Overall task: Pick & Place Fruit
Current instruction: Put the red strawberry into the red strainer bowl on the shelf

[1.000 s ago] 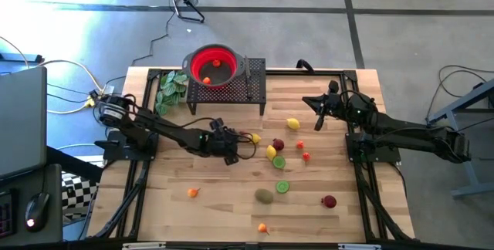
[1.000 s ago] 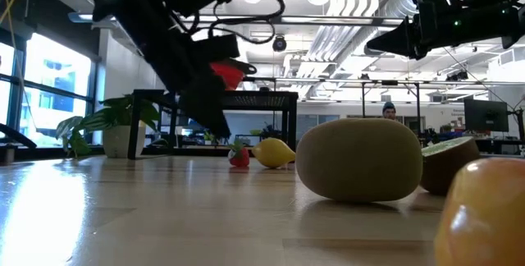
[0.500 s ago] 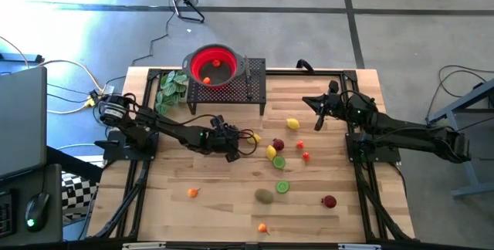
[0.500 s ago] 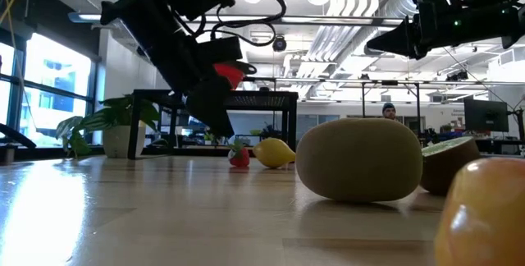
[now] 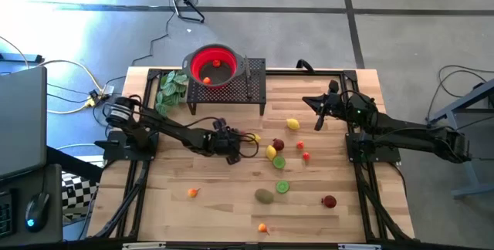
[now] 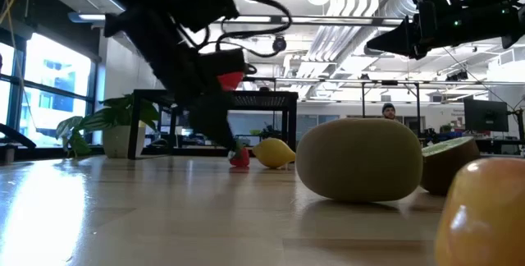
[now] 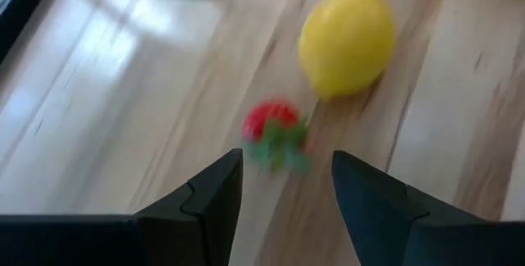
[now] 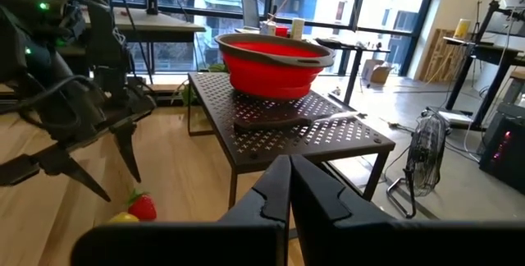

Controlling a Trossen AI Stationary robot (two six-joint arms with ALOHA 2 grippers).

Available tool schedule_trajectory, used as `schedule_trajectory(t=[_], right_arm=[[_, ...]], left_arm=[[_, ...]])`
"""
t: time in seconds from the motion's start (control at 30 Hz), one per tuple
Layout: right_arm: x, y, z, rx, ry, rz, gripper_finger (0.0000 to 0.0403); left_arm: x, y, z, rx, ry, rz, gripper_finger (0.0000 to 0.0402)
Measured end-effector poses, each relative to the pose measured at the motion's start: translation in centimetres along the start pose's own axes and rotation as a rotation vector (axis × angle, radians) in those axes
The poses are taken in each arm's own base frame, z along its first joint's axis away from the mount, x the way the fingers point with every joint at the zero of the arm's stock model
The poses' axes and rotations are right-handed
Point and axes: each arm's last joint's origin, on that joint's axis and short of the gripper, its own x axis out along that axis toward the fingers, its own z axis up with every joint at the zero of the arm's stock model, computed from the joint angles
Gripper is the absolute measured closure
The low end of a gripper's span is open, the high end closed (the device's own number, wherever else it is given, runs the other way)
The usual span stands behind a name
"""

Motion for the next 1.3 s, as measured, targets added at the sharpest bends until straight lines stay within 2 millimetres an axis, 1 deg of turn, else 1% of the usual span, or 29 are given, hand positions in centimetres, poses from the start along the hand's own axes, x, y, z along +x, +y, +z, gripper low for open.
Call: schedule_trajectory(t=[0.87, 0.97, 1.17, 1.3], right_arm=[[0.00, -0.01, 0.00, -0.003, 0.000, -0.001, 0.0399], [0.00, -0.01, 0.01, -0.003, -0.001, -0.001, 0.0399], [0.00, -0.01, 0.00, -0.003, 0.000, -0.001, 0.0399], [0.00, -0.01, 0.00, -0.003, 0.000, -0.001, 0.0399]], left_arm=[[0.09, -0.09, -0.06, 0.022, 0.004, -0.015, 0.0221], [0.09, -0.09, -0.06, 0.021, 0.004, -0.015, 0.0236], [0.09, -0.09, -0.06, 0.021, 0.004, -0.015, 0.0290], [0.09, -0.09, -0.06, 0.021, 0.004, -0.015, 0.0319]])
